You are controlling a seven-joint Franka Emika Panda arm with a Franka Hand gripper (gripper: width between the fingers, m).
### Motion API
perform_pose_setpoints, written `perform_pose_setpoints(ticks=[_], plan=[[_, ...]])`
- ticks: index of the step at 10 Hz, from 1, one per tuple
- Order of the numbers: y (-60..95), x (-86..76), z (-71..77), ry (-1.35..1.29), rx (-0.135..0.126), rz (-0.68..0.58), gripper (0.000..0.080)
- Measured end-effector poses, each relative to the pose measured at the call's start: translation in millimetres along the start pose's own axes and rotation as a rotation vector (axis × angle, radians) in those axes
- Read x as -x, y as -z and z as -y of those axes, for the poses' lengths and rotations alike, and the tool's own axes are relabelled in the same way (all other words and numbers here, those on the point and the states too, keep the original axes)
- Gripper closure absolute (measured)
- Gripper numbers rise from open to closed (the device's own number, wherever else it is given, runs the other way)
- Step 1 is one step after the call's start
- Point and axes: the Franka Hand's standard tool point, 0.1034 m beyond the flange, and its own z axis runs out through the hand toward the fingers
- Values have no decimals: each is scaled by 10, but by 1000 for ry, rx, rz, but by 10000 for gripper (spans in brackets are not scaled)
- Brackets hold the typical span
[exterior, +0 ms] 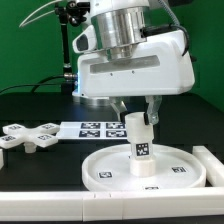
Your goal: Assemble round table
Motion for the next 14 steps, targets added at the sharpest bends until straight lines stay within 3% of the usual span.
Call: perform_pose_setpoints(ticks=[4, 9, 11, 14], plan=[[-16, 97, 36, -430, -11, 25, 392], [-21, 104, 48, -588, -18, 49, 392], [-8, 100, 69, -388, -12, 46, 191], [-10, 109, 117, -204, -16, 36, 153]])
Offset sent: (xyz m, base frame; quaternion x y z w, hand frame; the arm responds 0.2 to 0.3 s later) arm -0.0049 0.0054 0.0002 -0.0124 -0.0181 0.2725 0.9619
